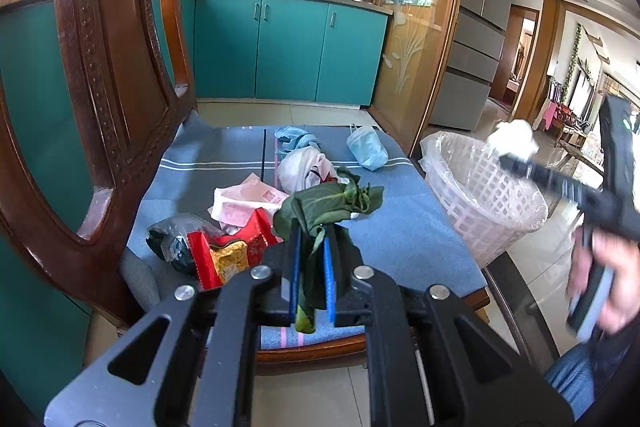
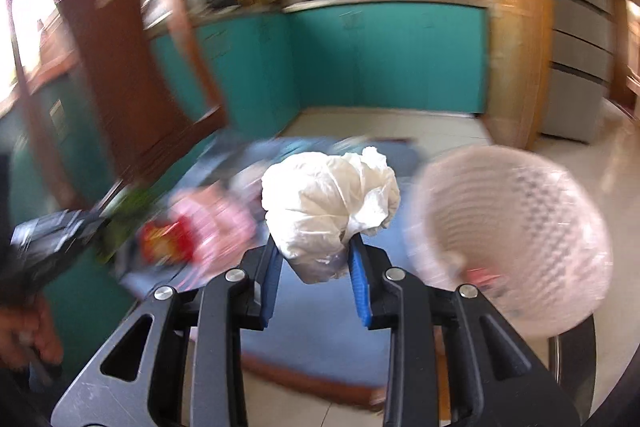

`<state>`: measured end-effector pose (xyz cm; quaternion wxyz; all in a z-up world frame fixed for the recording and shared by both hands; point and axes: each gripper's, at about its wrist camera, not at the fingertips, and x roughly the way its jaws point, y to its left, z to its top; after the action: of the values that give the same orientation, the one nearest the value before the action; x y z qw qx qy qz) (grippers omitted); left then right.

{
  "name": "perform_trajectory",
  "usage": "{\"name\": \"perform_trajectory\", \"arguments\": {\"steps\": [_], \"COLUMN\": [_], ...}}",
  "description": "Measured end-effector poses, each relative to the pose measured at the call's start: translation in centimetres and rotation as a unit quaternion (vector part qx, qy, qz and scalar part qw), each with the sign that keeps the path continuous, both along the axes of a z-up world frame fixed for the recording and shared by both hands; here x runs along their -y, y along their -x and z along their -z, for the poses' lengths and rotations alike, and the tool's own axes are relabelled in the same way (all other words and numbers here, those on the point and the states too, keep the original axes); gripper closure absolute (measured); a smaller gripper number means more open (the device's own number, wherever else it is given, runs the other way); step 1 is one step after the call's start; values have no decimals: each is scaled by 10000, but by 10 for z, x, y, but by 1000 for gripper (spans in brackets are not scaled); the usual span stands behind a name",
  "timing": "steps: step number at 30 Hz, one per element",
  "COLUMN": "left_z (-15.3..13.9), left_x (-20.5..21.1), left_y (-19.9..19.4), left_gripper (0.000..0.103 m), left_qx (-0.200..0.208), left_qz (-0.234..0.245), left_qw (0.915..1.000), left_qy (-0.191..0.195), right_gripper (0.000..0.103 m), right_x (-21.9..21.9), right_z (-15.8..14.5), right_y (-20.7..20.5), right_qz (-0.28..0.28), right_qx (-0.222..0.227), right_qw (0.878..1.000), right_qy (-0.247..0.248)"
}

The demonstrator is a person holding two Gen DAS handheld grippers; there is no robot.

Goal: Collect trash
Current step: 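Drop the white bag into the basket with the right tool while the left tool drops the greens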

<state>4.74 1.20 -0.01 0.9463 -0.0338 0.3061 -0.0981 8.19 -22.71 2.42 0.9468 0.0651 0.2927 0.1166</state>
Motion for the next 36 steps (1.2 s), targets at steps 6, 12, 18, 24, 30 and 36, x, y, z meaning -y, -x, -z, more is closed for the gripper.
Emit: {"name": "perform_trajectory", "arguments": {"steps": [6, 12, 18, 24, 30, 36], "left_z": [3, 1, -17, -21, -12, -27], "left_x": [9, 48, 143, 250, 220, 111], "left_y": [-4, -10, -46, -103, -97, -35], "left_gripper": [92, 92, 92, 21, 11, 4], "left_qx": [-56, -59, -51, -155, -140, 342], "left_qz": [106, 557, 1341, 1848, 1238, 329], "left_qw": [9999, 9984, 9908, 9823, 9922, 9972], "left_qy": [-40, 7, 161, 243, 3, -571], "right_gripper": [27, 8, 8, 8, 8, 8], "right_x": [76, 127, 156, 156, 154, 101], "right_z": [6, -18, -12, -18, -16, -17], "right_y": [-20, 27, 31, 35, 28, 17], "right_qz": [1161, 2111, 2627, 2699, 2503, 1686], "right_qx": [-247, 605, 619, 728, 611, 452], "right_qw": [9921, 9675, 9500, 9487, 9558, 9808], "right_qy": [-411, -1251, -1572, -1476, -1415, -871]}}
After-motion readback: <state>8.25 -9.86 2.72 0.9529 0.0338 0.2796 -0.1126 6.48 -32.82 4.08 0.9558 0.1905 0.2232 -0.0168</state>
